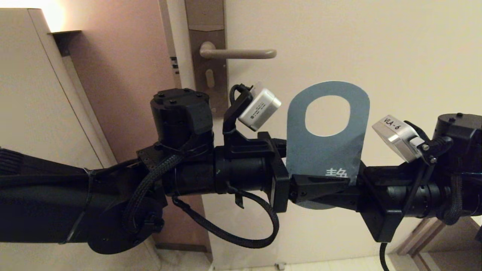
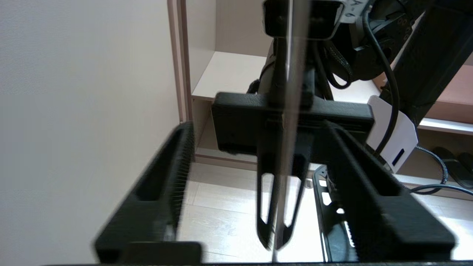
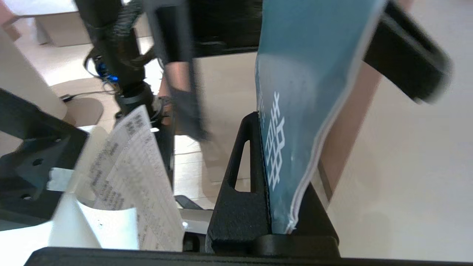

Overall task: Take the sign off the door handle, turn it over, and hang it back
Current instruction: Hand it to the other hand, then hang the sign back with the other side facing out

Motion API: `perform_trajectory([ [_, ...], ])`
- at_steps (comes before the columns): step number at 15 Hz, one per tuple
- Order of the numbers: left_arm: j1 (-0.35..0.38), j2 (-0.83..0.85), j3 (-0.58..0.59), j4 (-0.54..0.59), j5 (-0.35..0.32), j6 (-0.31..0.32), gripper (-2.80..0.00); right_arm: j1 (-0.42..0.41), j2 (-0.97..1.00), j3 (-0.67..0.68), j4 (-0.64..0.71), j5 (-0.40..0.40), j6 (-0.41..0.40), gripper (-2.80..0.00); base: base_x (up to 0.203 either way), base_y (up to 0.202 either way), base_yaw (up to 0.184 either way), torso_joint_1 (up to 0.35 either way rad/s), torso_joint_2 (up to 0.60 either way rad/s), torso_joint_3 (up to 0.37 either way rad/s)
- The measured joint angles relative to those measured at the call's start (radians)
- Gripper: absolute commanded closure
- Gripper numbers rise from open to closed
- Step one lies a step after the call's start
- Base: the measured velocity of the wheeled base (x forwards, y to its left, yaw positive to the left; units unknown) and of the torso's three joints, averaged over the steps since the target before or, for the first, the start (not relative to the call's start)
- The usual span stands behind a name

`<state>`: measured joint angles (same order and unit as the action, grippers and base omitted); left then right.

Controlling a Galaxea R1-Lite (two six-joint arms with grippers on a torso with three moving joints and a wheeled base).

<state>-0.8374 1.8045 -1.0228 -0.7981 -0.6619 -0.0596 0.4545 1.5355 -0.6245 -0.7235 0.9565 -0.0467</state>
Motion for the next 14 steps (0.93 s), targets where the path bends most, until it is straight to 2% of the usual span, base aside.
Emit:
perform_trajectory([
  [4, 0.006, -0.016, 0.015, 0.0, 0.063, 0.003, -2.8, -0.069, -0.002, 0.001, 0.001, -0.001, -0.001, 0.0, 0.0, 0.0, 0.0, 0.0, 0.0, 0.0],
  [13, 0.073, -0.112, 0.135, -0.001, 0.066, 0.009, -2.8, -0.159, -0.033, 0.03, 0.001, -0.002, -0.006, 0.0, 0.0, 0.0, 0.0, 0.0, 0.0, 0.0],
  [14, 0.077, -0.125, 0.154, -0.002, 0.066, 0.009, 0.0, -0.16, -0.038, 0.032, 0.001, -0.002, -0.006, 0.0, 0.0, 0.0, 0.0, 0.0, 0.0, 0.0],
])
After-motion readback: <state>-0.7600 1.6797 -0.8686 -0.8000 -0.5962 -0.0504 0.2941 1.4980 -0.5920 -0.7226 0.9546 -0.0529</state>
